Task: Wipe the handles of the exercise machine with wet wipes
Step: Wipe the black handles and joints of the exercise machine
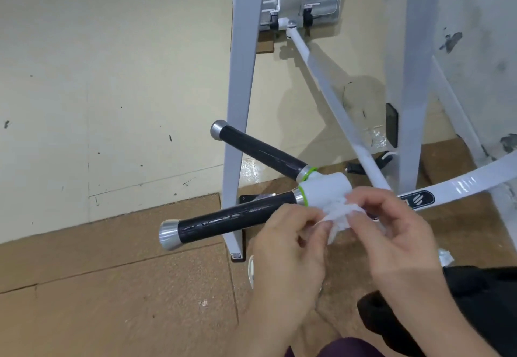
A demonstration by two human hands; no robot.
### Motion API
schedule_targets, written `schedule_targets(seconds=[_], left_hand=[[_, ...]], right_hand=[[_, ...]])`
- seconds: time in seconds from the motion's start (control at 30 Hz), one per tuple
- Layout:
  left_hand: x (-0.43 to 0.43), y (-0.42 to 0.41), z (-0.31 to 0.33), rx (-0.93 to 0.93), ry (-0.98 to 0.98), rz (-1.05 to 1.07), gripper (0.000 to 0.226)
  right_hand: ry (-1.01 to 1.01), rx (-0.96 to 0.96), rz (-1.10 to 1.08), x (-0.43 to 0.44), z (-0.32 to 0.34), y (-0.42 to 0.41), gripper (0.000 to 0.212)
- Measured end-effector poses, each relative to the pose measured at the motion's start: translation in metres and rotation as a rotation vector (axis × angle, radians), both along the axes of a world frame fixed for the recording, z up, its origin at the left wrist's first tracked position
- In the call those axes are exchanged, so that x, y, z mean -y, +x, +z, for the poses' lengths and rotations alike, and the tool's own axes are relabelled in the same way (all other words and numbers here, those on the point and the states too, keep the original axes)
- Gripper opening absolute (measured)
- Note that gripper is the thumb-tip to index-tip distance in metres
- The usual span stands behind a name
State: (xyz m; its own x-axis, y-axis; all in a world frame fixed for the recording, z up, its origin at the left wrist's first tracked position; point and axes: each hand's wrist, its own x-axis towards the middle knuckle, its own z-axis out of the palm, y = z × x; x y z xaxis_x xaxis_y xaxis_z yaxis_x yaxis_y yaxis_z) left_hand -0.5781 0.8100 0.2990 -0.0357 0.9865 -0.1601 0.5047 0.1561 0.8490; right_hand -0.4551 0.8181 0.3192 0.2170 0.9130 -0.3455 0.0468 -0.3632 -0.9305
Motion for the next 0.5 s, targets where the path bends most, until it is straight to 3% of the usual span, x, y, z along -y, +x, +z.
schedule_targets(seconds=[0.1,0.2,0.27,0.33,0.43,0.5], left_hand=[[-0.012,-0.003,0.011,0.449,-0.259,0.149,0.005],[-0.03,-0.012,0.026,0.747,-0.362,0.231,0.006],[-0.044,-0.02,0.035,0.896,-0.419,0.289,0.01],[-0.059,-0.029,0.04,0.92,-0.439,0.277,0.014],[-0.08,-0.043,0.041,0.756,-0.416,0.127,0.025],[-0.095,-0.055,0.041,0.692,-0.415,0.074,0.021]], right_hand=[[-0.124,-0.147,-0.008,-0.029,0.003,0.008,0.018],[-0.208,-0.317,0.052,-0.052,0.006,0.004,0.004],[-0.264,-0.464,0.045,-0.062,0.006,0.001,0.018],[-0.305,-0.589,-0.015,-0.075,0.007,-0.004,0.015],[-0.341,-0.741,-0.114,-0.096,0.007,-0.013,0.009],[-0.351,-0.796,-0.142,-0.109,0.002,-0.021,0.014]])
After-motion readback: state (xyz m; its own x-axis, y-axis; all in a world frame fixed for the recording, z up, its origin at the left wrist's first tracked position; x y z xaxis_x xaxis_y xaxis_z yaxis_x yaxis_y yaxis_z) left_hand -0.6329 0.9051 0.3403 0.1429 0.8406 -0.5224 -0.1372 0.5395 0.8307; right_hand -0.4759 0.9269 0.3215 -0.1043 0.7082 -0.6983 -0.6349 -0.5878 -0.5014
